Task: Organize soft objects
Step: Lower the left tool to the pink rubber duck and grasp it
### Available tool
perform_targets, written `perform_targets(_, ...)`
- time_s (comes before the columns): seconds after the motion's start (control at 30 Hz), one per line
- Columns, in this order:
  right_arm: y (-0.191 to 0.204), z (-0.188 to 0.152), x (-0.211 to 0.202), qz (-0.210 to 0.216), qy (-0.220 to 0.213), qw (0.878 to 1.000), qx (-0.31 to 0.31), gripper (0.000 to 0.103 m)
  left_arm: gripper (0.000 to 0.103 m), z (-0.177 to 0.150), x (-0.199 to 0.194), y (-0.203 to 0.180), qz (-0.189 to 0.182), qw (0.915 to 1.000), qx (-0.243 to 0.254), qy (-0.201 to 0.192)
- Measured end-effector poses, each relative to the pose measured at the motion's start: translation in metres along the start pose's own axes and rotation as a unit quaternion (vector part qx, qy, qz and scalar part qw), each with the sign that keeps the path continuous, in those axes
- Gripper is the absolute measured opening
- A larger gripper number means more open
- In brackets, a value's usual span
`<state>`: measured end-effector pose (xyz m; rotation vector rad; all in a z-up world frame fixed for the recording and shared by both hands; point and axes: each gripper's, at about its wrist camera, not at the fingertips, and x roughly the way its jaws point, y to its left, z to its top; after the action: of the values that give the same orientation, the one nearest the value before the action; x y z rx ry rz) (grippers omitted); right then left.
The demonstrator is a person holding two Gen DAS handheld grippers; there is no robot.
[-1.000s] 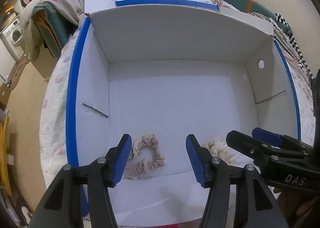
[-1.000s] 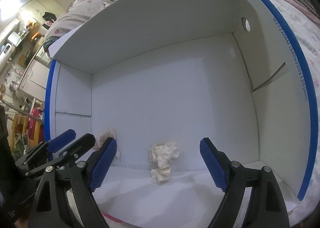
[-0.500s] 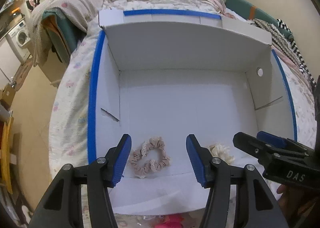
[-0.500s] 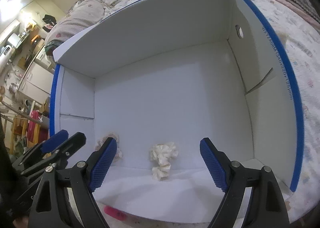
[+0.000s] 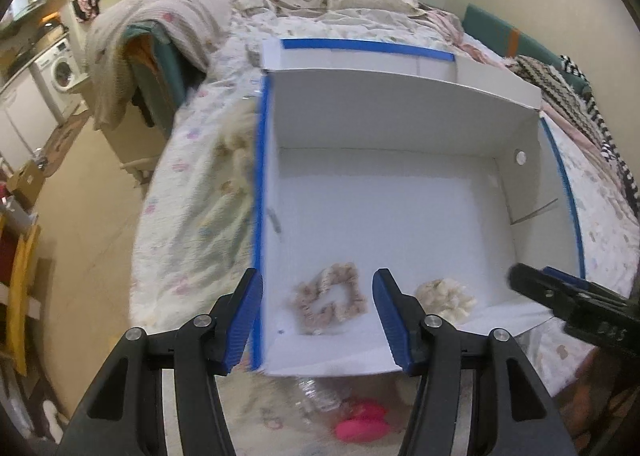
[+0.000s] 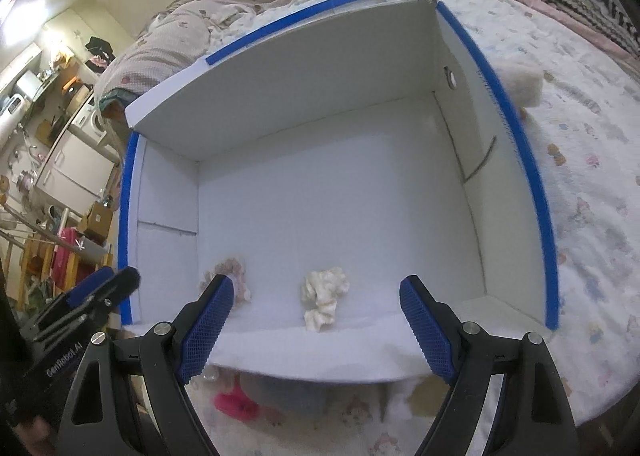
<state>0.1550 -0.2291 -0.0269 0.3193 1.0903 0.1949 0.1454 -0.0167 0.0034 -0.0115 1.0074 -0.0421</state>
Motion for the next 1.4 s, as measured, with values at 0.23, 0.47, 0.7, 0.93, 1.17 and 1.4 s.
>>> perform_targets(0.23,0.004,-0.019,-0.020,-0.003,-0.003,1.000,-0.019,0.090,0.061,-0.017,-0.013,0.026,0.019,0.9995,-0.027,0.000)
perform_targets(0.47,-0.005,-0.046,-0.037,0.029,-0.005,1.000,-0.003,0.090,0.061,-0.042,-0.020,0.043,0.008,0.9980,-0.060,0.019)
perform_targets(0.7,-0.032,-0.069,-0.048,0.043,0.013,0.999,0.000,0.090,0.061,-0.070,-0.022,0.034,0.015,0.9957,-0.073,0.056)
perform_targets(0.93,-0.056,-0.074,-0.033,0.031,0.054,0.998,0.030,0.090,0.061,-0.101,0.011,0.012,-0.009,0.9852,-0.098,0.141)
perform_targets(1.17,-0.090,-0.069,-0.012,0.046,0.096,0.989,0.099,0.090,0.050,-0.115,0.040,-0.030,-0.001,0.9820,-0.073,0.174)
perform_targets(1.4,-0.081,-0.070,0.026,0.022,0.147,0.987,0.067,0.071,0.042,-0.119,0.059,-0.047,0.037,0.9820,-0.051,0.178)
